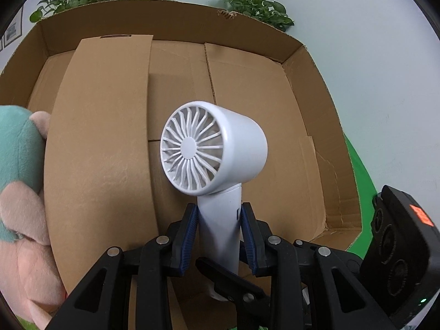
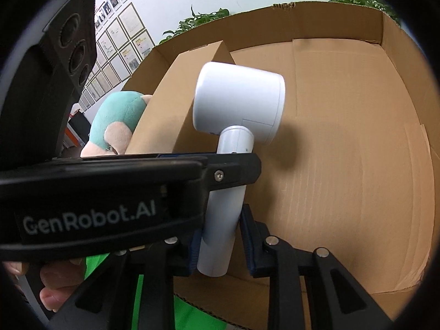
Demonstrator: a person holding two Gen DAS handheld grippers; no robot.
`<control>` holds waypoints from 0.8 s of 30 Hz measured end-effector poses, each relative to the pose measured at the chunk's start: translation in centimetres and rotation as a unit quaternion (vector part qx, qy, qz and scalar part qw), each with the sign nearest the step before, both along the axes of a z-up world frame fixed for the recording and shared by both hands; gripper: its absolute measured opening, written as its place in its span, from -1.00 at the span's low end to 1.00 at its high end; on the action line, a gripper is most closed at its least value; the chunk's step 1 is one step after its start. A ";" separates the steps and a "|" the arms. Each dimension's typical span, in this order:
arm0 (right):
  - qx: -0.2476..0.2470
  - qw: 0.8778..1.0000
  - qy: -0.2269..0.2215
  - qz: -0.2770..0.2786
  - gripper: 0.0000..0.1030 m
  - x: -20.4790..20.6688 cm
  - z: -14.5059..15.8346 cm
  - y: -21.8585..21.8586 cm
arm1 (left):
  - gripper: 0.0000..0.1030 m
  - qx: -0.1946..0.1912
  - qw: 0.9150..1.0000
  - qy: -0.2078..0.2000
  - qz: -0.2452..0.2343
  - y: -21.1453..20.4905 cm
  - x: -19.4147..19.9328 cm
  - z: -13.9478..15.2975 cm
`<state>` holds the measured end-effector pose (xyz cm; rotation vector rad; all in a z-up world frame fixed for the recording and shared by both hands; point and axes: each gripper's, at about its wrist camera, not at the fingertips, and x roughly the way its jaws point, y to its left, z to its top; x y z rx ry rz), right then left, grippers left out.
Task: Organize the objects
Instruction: 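Lower the hair dryer into the tray beside the brown box and open both grippers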
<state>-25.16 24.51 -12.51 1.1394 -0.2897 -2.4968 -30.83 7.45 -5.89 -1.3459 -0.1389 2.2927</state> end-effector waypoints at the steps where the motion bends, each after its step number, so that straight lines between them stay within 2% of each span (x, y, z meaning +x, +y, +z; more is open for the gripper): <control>1: 0.003 1.000 0.000 0.000 -0.52 0.1 0.0 -0.1 | -0.45 0.002 1.000 -0.002 0.000 -0.2 0.1 0.1; 6: 0.020 1.000 -0.015 -0.015 -0.53 -0.1 -0.6 -0.3 | -0.45 0.009 1.000 0.017 -0.013 0.0 1.1 1.2; 14: 0.045 0.998 -0.020 -0.024 -0.53 0.2 -0.5 -1.5 | -0.45 0.005 0.998 0.061 0.002 -2.4 3.2 3.1; 18: 0.063 0.997 -0.022 -0.032 -0.51 0.2 -0.6 -2.2 | -0.42 -0.009 0.997 0.075 0.017 -3.7 3.3 3.2; 24: 0.074 0.997 0.003 -0.020 -0.40 0.9 0.5 -3.8 | -0.42 0.000 0.997 0.077 0.017 -6.3 4.2 2.6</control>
